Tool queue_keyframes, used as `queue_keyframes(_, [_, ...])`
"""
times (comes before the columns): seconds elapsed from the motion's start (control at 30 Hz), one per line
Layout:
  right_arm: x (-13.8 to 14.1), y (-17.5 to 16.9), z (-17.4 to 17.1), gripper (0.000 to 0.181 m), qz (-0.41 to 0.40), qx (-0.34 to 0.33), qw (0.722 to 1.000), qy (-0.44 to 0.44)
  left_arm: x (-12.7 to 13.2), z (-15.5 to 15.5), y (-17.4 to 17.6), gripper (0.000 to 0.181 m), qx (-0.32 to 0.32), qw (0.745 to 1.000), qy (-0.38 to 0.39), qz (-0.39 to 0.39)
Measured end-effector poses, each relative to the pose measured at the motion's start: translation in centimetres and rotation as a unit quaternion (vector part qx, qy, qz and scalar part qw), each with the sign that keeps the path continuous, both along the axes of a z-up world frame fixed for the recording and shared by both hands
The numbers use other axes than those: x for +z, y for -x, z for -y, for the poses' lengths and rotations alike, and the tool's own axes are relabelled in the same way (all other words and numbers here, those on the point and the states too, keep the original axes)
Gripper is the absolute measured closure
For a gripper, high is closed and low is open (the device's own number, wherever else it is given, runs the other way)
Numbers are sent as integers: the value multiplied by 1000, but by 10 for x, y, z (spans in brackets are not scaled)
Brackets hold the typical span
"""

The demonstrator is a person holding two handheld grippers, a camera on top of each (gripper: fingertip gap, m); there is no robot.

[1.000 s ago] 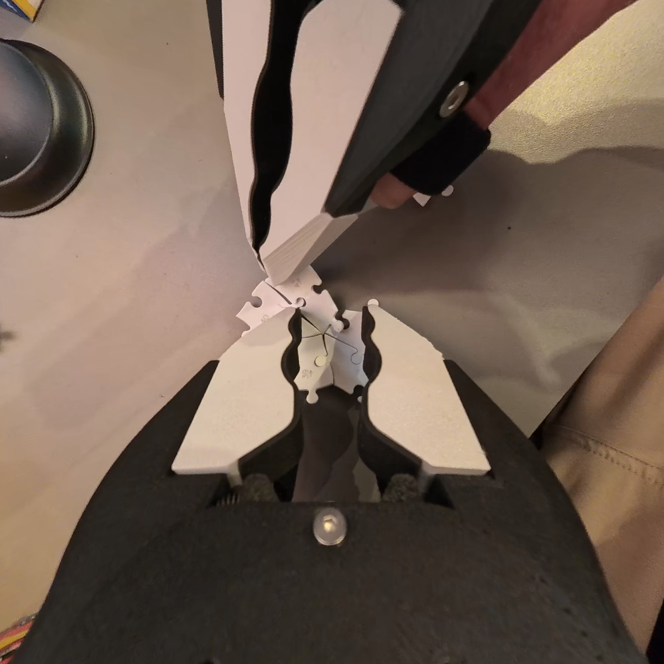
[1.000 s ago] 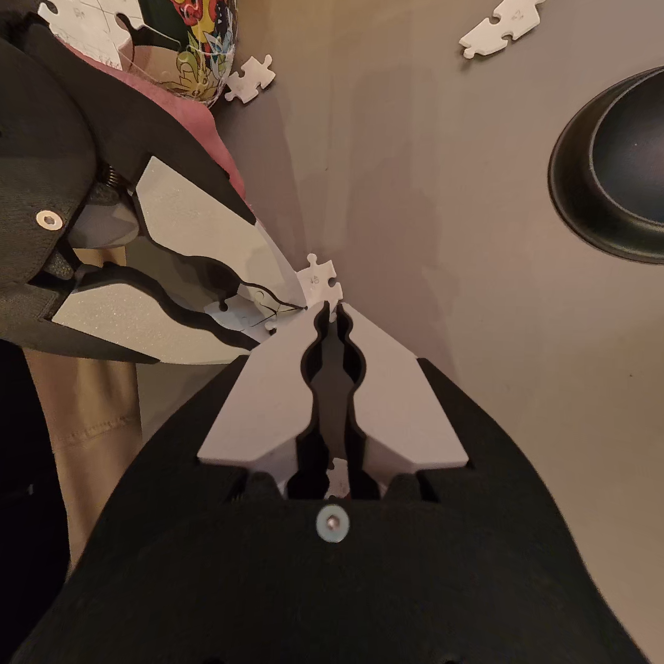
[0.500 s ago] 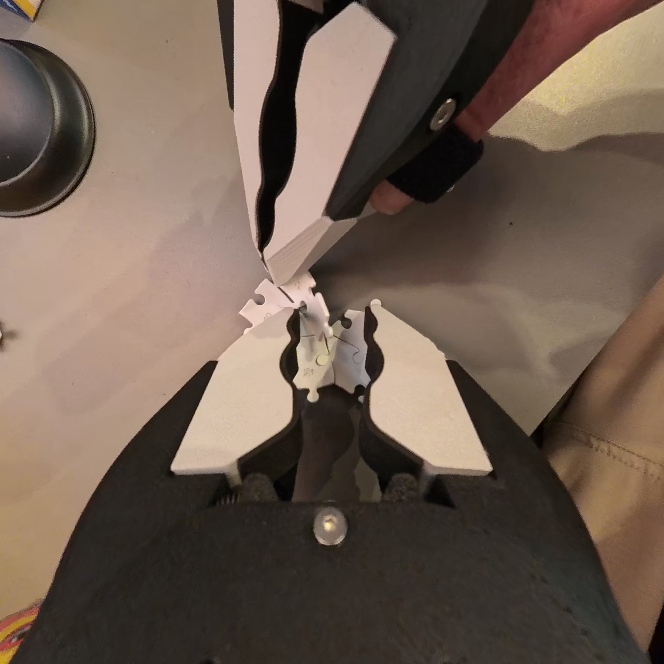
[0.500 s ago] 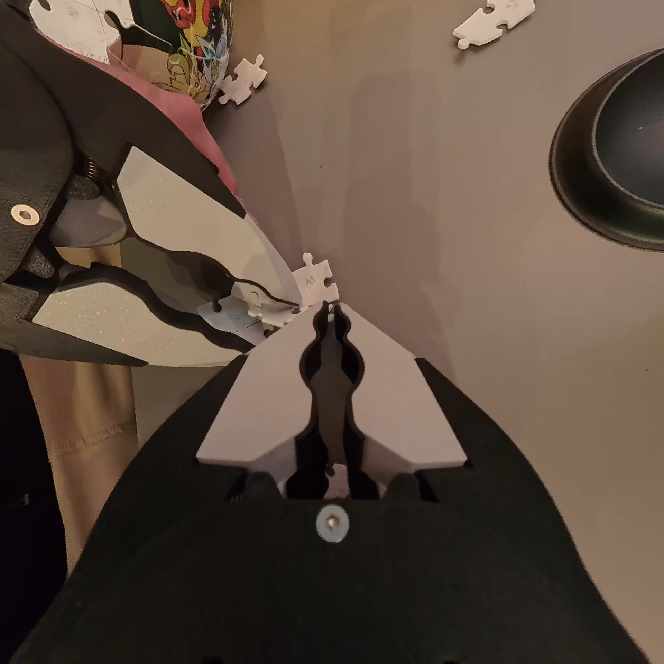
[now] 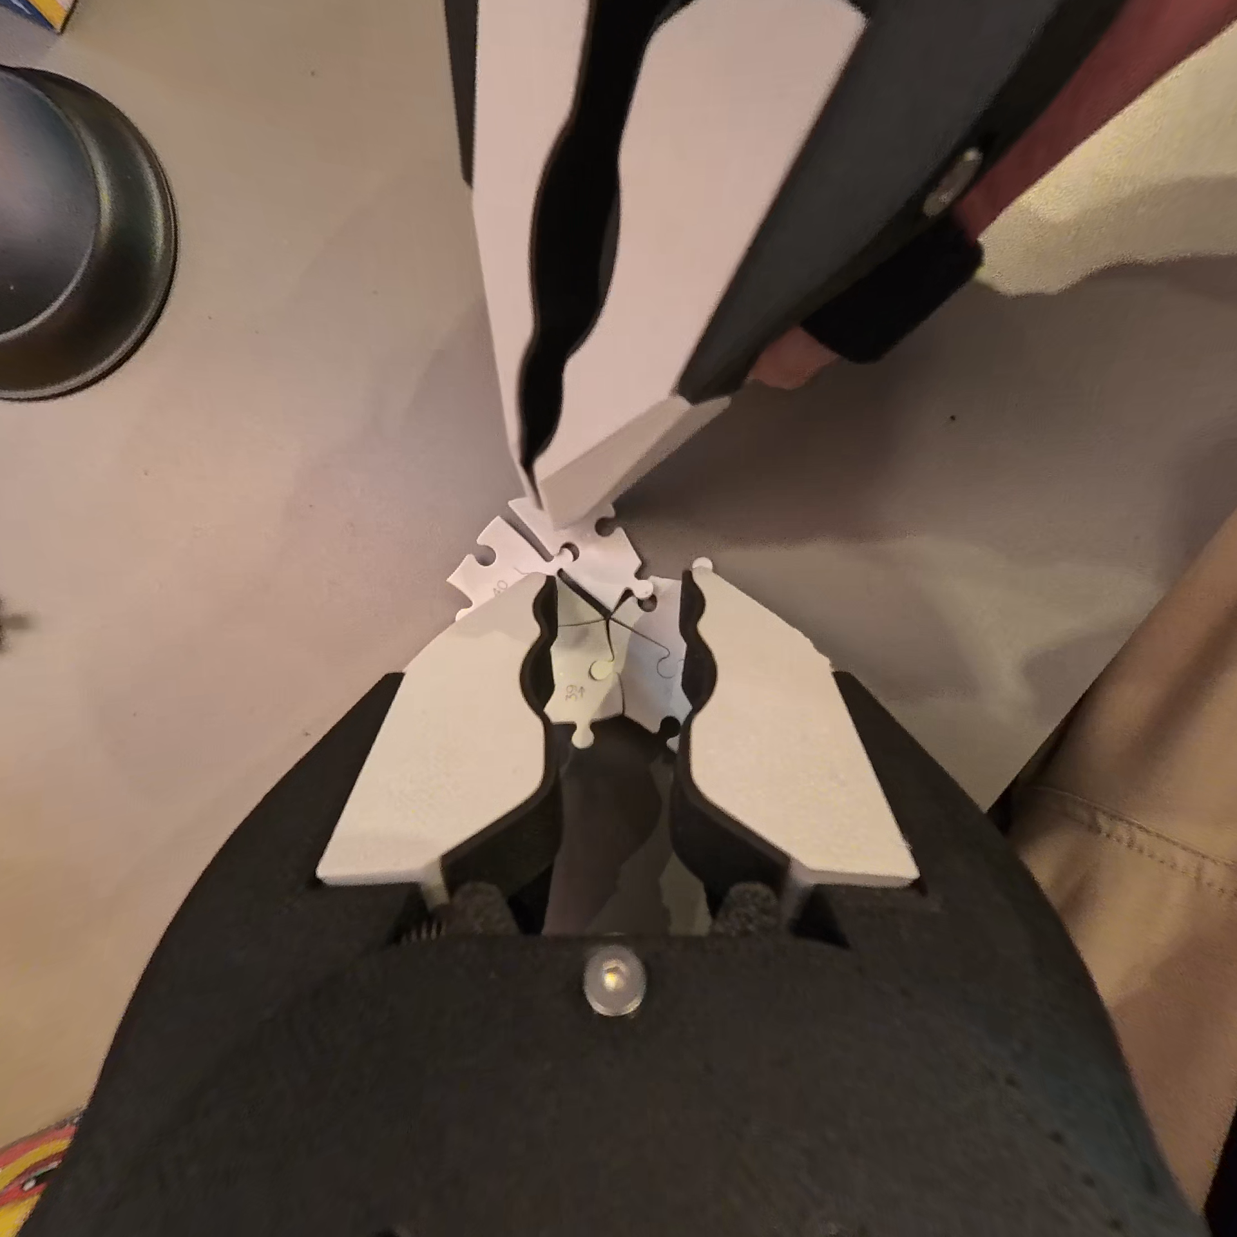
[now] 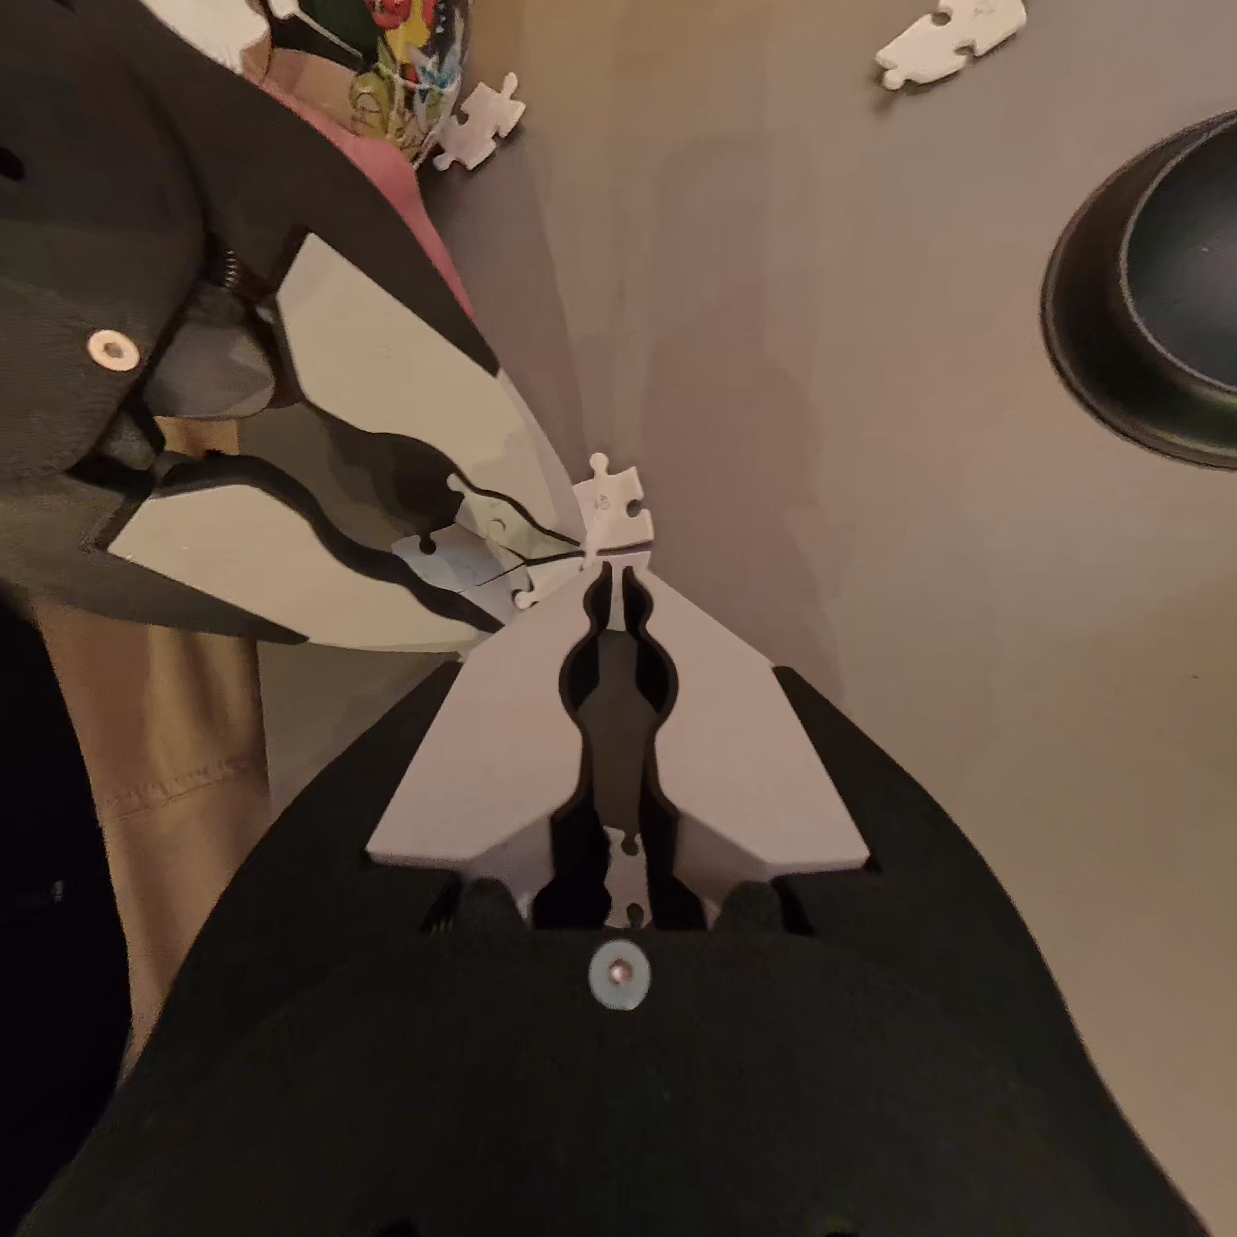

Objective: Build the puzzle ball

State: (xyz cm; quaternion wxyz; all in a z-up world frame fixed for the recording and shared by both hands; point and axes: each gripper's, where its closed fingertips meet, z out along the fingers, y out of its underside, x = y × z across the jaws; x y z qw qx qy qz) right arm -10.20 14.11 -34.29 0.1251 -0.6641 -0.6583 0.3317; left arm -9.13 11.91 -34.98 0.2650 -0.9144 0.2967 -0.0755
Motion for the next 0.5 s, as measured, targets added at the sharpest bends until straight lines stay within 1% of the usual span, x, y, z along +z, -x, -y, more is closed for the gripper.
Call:
queue_keyframes(0.07, [-2,-1,5,181,10,12,1000,-3,0,0,0,146,0,1000,0,0])
queue_keyframes(0.5, [-5,2,9,181,15,24,999,-31,1,0,0,146,-3,1000,0,-4])
